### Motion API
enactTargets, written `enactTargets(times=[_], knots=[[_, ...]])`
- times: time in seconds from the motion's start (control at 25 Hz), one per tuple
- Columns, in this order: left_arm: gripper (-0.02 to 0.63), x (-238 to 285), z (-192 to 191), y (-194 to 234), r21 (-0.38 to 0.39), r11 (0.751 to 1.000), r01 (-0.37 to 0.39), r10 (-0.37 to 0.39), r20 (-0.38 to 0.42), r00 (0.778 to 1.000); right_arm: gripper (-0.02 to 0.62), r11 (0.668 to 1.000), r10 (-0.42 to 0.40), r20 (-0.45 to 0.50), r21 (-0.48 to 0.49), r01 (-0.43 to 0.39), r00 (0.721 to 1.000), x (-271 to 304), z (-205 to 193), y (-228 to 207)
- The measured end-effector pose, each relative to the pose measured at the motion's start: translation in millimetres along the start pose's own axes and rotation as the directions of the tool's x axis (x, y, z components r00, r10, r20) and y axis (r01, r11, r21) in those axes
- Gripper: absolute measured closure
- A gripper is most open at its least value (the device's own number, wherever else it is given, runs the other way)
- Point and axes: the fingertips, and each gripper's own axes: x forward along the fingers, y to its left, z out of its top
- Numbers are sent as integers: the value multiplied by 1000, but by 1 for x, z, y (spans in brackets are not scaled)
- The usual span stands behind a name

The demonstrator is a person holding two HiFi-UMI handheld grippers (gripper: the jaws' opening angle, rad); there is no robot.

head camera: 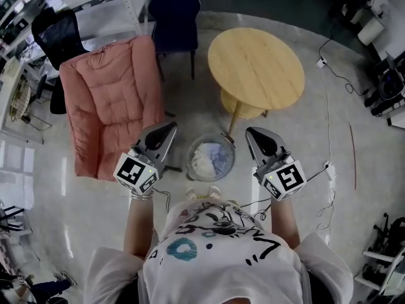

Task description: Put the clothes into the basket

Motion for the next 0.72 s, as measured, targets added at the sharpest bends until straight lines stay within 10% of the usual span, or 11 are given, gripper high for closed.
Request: enactTargets(times=[0.72], knots=[[589,-24,0,18,-4,999,-50,50,7,999,569,999,-40,-2,-2,40,999,1,0,-3]])
